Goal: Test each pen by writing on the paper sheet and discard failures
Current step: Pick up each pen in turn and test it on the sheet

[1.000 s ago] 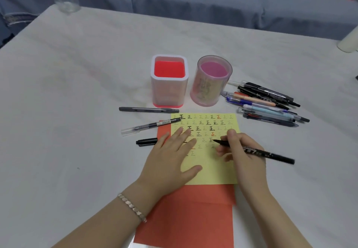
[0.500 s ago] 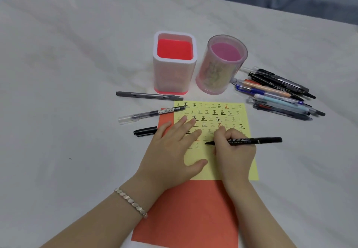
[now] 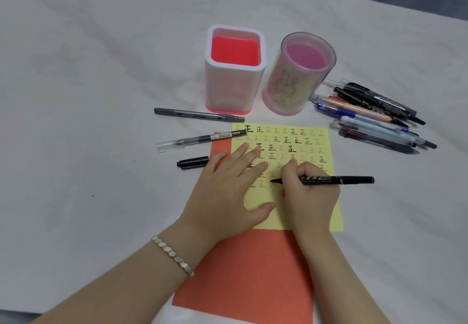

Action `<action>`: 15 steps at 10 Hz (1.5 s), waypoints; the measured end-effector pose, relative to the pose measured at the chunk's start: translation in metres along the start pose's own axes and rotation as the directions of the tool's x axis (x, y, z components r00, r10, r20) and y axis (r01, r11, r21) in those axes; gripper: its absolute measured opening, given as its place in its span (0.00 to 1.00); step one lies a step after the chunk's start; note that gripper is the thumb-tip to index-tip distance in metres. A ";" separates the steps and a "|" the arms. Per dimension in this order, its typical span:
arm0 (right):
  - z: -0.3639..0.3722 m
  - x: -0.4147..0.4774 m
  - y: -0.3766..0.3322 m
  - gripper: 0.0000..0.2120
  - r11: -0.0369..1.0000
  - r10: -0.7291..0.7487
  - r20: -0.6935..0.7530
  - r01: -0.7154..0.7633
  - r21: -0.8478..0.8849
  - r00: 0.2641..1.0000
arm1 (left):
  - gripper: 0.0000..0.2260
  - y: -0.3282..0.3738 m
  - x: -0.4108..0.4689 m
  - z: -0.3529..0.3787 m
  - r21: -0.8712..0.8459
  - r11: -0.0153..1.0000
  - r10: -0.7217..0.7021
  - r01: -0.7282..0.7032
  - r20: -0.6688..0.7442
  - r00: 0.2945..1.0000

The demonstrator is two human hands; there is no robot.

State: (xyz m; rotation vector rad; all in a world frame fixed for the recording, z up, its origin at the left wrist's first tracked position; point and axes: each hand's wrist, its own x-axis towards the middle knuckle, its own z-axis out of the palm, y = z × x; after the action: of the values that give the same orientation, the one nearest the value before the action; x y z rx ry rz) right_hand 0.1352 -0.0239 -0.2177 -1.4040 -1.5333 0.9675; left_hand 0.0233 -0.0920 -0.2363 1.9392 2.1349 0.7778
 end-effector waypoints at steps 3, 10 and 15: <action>0.000 -0.001 0.003 0.17 1.000 -0.017 -0.061 0.017 -0.006 0.998 | 0.28 0.001 0.000 -0.001 0.007 1.000 -0.003 0.003 0.006 1.000; 0.000 0.002 0.009 0.18 0.998 -0.066 -0.035 0.067 0.019 0.997 | 0.28 0.000 0.001 0.000 0.002 1.000 -0.005 0.005 0.000 1.000; 0.000 0.001 0.007 0.16 0.998 -0.052 -0.005 0.052 0.020 0.999 | 0.28 0.000 0.001 0.000 0.010 1.000 -0.005 0.005 0.005 1.000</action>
State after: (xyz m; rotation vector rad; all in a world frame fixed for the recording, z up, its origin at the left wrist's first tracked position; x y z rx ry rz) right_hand 0.1379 -0.0224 -0.2235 -1.3448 -1.5447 0.9454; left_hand 0.0234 -0.0913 -0.2359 1.9373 2.1436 0.7619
